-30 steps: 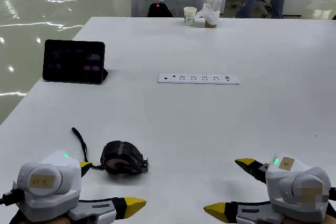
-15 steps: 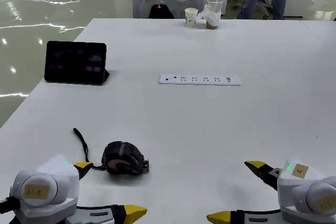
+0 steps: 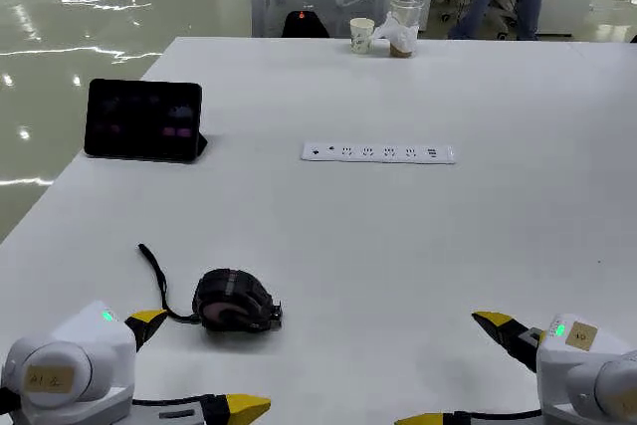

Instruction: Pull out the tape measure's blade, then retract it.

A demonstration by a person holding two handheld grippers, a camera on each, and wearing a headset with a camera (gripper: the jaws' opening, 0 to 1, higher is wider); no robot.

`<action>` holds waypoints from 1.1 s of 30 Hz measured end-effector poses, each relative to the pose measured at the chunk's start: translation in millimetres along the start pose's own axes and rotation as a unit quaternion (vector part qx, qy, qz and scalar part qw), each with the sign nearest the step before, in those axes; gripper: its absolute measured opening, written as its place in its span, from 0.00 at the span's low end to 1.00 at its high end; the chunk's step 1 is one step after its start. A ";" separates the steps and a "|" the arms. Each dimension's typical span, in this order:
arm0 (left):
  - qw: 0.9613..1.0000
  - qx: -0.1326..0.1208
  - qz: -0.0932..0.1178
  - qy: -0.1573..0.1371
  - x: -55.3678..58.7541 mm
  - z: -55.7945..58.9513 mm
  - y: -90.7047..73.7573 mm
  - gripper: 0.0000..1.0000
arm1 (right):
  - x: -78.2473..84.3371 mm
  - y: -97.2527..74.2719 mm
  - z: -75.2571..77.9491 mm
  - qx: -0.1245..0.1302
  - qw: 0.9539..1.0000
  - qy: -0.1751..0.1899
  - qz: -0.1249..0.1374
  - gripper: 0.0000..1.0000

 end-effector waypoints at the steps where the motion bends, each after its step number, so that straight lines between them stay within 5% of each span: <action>1: 1.000 0.001 0.002 -0.001 -0.4 0.6 -0.5 0.99 | 0.6 -0.3 0.7 0.001 1.000 0.000 0.001 0.99; 33: 1.000 0.009 0.011 -0.010 -2.8 1.1 -6.4 0.99 | 1.6 -7.5 2.5 0.010 1.000 0.009 0.003 0.99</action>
Point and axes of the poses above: the centre of the closed fingertips' face, and the gripper's own axes: y roughly forward along the fingers, z roughly to its right, x roughly out of its underside, the point moved 10 cm from there along -y, roughly backward along the fingers, and after that the axes turned 13 degrees about -y, right-handed, at the moved point
